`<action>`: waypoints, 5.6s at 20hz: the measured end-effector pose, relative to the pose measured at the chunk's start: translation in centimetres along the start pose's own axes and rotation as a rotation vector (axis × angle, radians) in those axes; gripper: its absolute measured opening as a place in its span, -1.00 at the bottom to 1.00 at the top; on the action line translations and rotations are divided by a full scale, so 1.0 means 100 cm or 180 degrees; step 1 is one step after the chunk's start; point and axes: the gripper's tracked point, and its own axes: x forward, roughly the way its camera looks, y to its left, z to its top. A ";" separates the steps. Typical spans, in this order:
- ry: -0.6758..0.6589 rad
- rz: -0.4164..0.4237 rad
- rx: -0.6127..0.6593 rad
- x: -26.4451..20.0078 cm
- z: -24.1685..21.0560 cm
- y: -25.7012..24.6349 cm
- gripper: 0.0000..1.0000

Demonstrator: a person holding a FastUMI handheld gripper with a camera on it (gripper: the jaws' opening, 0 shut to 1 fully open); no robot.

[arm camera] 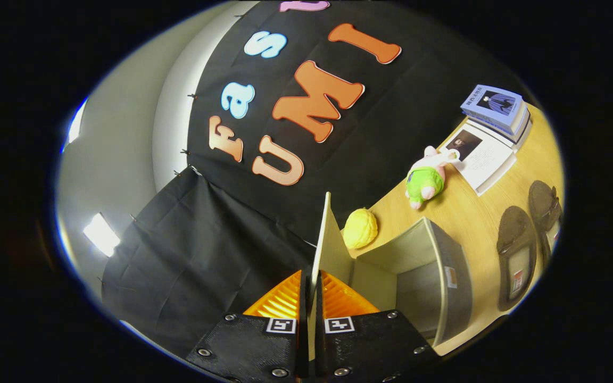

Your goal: Open the storage box then place both shoes into the box .Put the left shoe in first, then the right shoe, with the right side of both shoes facing outward in a uniform manner.

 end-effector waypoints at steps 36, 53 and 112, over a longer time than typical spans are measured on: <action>-0.0223 -0.0948 -0.1338 -0.013 0.013 -0.055 0.95; -0.0071 -0.2137 -0.1151 -0.087 -0.017 -0.235 0.89; -0.0386 -0.1660 -0.1386 0.001 0.003 -0.098 -0.99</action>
